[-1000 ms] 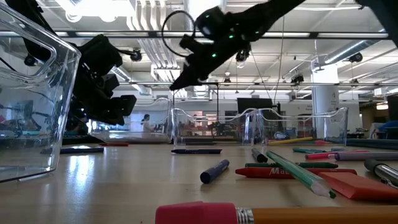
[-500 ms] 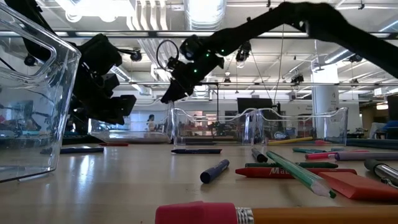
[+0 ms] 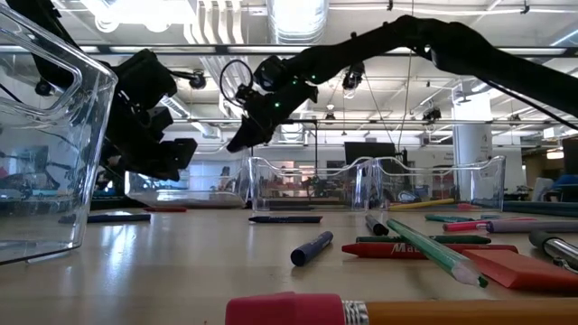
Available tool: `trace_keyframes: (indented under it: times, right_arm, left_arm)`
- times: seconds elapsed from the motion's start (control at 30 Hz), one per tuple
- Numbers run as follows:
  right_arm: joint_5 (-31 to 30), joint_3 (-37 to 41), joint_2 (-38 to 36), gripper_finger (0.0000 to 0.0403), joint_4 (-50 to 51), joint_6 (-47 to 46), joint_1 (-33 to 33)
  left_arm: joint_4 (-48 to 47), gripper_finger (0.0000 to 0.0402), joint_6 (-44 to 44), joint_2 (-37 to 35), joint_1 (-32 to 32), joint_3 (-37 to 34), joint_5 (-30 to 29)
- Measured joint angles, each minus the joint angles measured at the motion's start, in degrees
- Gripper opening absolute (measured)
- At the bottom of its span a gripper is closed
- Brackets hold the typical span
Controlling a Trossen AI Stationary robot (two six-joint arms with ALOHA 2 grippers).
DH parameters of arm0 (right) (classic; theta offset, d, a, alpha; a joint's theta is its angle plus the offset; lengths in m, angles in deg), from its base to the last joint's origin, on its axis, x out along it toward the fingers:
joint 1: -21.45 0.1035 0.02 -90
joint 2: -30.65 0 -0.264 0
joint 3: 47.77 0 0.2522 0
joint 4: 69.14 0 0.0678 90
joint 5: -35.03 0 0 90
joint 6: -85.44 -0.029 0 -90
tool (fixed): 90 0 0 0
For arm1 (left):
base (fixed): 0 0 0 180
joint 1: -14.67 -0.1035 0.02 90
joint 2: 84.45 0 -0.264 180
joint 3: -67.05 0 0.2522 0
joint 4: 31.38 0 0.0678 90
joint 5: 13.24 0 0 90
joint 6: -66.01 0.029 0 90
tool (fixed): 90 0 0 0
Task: Sort crayons/erasers/pens/pencils in bins
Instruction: Put the red crayon into the top middle transparent bin
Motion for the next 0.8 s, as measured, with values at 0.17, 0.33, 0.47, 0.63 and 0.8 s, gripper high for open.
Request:
trace_keyframes:
  times: [0.17,0.33,0.47,0.63,0.8]
  right_arm:
    - [-0.1,0.0,-0.3,0.0066,0.6,1.2,0.0]
    - [-0.4,-0.3,-0.9,0.0016,0.0,0.3,0.0]
    - [-1.3,-0.2,-2.2,0.0013,-0.6,0.3,-0.1]
    - [-5.6,-0.2,-3.8,0.0008,-0.9,2.0,-0.4]
    - [-9.2,-0.2,-4.4,0.0008,-0.4,2.3,-0.7]
  left_arm:
    - [0.1,0.0106,0.0,0.0,0.0,0.0,0.4]
    - [-0.1,0.0106,-0.4,-0.3,0.4,0.0,3.0]
    - [-0.1,0.0106,-1.7,-1.2,2.3,0.0,3.0]
    - [-0.3,0.0106,-3.9,-1.7,3.4,-0.2,1.1]
    - [-0.2,0.0106,-5.9,0.6,1.7,-0.3,0.3]
